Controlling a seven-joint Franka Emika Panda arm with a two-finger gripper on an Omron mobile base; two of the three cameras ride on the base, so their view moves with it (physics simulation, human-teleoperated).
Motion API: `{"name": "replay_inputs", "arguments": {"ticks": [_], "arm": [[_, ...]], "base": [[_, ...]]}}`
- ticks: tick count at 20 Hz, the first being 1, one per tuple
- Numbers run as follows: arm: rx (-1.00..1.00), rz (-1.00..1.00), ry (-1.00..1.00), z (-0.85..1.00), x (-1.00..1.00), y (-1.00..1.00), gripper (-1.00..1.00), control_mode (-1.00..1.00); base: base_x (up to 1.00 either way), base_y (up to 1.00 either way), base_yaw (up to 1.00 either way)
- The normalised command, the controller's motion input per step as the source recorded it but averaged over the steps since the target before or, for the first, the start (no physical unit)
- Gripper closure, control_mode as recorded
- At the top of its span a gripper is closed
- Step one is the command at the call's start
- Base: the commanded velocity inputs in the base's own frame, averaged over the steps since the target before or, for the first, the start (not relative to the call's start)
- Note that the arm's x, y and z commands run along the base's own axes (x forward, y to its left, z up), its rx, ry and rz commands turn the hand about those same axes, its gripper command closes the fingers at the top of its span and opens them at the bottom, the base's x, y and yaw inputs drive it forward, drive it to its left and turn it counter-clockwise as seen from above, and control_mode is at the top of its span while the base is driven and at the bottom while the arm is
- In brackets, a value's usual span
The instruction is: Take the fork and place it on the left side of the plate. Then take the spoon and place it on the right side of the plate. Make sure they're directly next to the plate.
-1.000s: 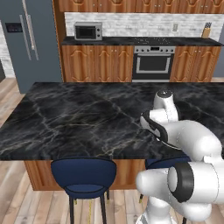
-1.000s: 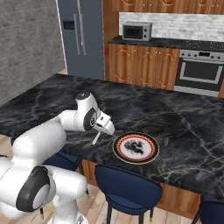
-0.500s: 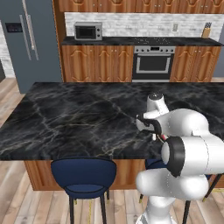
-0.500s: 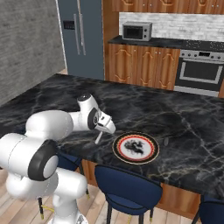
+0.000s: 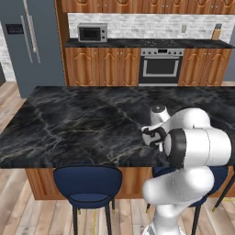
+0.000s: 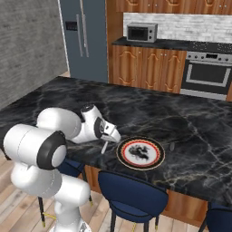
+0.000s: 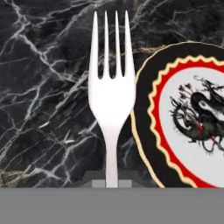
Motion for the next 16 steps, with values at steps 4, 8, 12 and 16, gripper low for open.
{"name": "replay_inputs", "arguments": {"ticks": [4,8,12,16], "arm": [[-0.01,0.02,0.00,-0.27,0.09,-0.19,1.00,-1.00],[0.00,0.02,0.00,-0.15,0.18,-0.22,1.00,-1.00],[0.00,0.01,0.00,-0.10,0.26,-0.10,1.00,-1.00],[0.00,0.01,0.00,-0.13,0.24,-0.04,1.00,-1.00]], "base": [[0.00,0.00,0.00],[0.00,0.00,0.00],[0.00,0.00,0.00],[0.00,0.00,0.00]]}}
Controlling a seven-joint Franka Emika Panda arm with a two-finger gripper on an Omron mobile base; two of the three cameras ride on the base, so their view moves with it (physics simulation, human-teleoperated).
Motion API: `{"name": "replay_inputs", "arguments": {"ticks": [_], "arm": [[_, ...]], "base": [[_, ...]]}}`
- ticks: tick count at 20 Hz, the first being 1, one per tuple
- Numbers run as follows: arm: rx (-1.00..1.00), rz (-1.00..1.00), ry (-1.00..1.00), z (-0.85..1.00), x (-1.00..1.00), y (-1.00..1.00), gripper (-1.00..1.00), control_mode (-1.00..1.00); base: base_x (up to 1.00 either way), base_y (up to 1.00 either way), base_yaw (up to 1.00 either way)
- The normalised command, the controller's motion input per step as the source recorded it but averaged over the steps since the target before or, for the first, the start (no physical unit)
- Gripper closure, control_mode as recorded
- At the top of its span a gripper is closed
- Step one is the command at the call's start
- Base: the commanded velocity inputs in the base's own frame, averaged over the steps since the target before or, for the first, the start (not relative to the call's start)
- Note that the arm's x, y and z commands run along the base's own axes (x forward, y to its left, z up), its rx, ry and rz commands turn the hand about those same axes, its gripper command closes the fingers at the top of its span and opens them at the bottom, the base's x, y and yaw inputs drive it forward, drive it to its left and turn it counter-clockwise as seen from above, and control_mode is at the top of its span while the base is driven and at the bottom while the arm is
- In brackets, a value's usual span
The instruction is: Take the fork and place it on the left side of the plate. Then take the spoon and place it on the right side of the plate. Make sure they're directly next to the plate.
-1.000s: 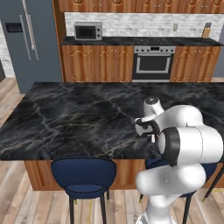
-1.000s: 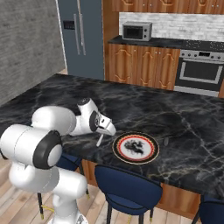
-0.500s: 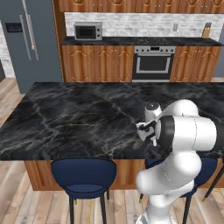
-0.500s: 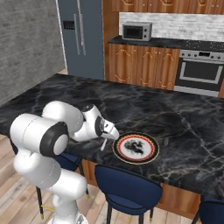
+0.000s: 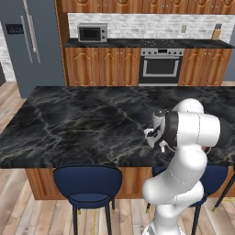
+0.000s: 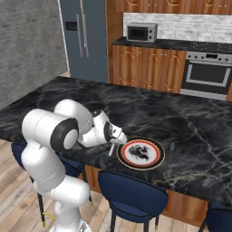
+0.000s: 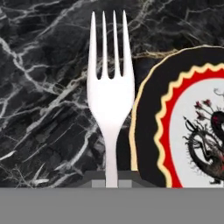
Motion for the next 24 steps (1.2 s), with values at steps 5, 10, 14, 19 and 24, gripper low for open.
{"name": "replay_inputs", "arguments": {"ticks": [5,10,14,19,24], "arm": [[0.00,0.01,0.00,-0.16,0.27,-0.08,1.00,-1.00],[0.00,0.01,0.00,-0.19,0.21,-0.11,1.00,-1.00],[0.00,0.00,0.00,-0.08,0.04,-0.03,1.00,-1.00],[0.00,0.01,0.00,0.01,-0.05,0.00,-1.00,-1.00],[0.00,0.01,0.00,0.08,-0.06,-0.03,-1.00,-1.00]], "base": [[0.00,0.00,0.00],[0.00,0.00,0.00],[0.00,0.00,0.00],[0.00,0.00,0.00],[0.00,0.00,0.00]]}}
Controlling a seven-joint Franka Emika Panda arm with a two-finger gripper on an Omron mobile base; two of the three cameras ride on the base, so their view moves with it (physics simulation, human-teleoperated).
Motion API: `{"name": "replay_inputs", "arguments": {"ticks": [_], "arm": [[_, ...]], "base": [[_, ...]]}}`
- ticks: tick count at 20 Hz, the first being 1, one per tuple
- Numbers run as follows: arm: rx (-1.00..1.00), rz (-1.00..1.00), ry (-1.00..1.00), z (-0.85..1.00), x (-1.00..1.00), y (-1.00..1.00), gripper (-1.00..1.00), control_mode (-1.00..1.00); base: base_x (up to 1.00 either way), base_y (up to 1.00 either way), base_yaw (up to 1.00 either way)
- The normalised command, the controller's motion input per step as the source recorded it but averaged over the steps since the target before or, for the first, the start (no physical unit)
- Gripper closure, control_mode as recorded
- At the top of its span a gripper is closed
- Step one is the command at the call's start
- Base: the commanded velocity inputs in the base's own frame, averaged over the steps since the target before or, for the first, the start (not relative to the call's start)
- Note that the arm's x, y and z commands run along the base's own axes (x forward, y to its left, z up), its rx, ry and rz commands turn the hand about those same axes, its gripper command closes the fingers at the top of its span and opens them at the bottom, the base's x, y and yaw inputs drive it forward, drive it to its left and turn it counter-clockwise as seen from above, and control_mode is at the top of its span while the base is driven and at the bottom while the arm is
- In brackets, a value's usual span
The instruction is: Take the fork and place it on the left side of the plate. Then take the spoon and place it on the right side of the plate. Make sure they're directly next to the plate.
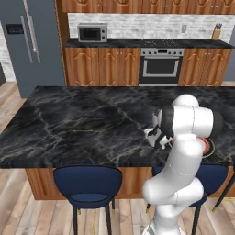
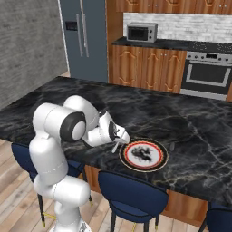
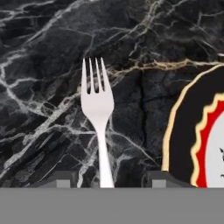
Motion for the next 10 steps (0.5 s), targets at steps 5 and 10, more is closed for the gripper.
{"name": "replay_inputs", "arguments": {"ticks": [5,10], "arm": [[0.00,0.02,-0.03,0.33,-0.12,-0.07,-1.00,-1.00],[0.00,0.05,-0.07,0.91,-0.24,0.00,-1.00,-1.00]], "base": [[0.00,0.00,0.00],[0.00,0.00,0.00]]}}
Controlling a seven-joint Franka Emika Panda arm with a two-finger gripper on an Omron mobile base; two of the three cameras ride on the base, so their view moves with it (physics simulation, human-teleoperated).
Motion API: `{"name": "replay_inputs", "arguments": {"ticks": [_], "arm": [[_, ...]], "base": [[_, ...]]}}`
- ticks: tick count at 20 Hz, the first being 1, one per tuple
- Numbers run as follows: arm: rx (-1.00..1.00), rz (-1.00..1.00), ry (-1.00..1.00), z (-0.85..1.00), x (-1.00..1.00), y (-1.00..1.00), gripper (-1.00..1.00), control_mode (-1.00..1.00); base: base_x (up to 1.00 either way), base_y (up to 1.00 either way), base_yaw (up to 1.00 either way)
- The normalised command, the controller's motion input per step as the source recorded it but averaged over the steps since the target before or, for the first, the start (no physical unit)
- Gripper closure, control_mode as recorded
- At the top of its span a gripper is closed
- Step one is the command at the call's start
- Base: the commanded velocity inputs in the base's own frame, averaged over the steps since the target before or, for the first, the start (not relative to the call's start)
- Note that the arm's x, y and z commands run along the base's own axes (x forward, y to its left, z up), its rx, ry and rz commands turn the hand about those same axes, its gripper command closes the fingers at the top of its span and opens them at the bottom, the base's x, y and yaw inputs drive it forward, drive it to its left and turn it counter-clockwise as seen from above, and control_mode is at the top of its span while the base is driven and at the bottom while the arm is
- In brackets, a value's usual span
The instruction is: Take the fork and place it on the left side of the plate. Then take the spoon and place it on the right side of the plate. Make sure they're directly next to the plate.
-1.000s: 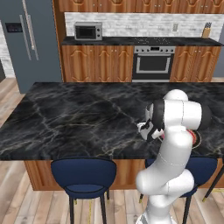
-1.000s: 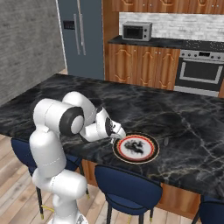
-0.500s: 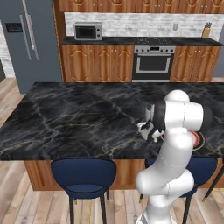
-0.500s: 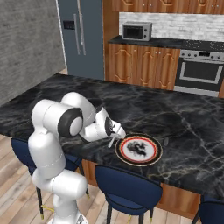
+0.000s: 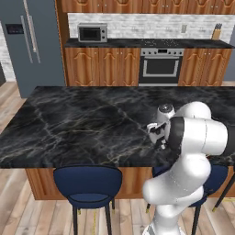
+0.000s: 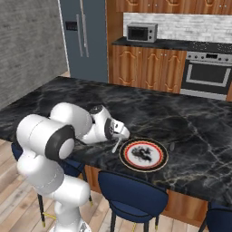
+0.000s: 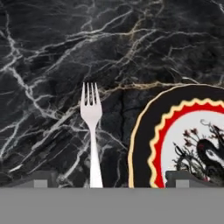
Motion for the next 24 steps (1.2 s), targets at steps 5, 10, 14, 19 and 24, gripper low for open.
{"name": "replay_inputs", "arguments": {"ticks": [5,10,14,19,24], "arm": [[0.01,0.03,0.00,0.93,-0.72,0.00,-1.00,-1.00],[0.09,0.00,0.17,0.87,-0.98,-0.05,-1.00,-1.00],[0.05,0.00,0.27,0.61,-0.98,-0.21,-1.00,-1.00],[0.04,-0.01,0.28,0.37,-0.93,-0.31,-1.00,-1.00],[0.01,-0.01,0.14,0.13,-0.63,-0.31,-1.00,-1.00]], "base": [[0.00,0.00,0.00],[0.00,0.00,0.00],[0.00,0.00,0.00],[0.00,0.00,0.00],[0.00,0.00,0.00]]}}
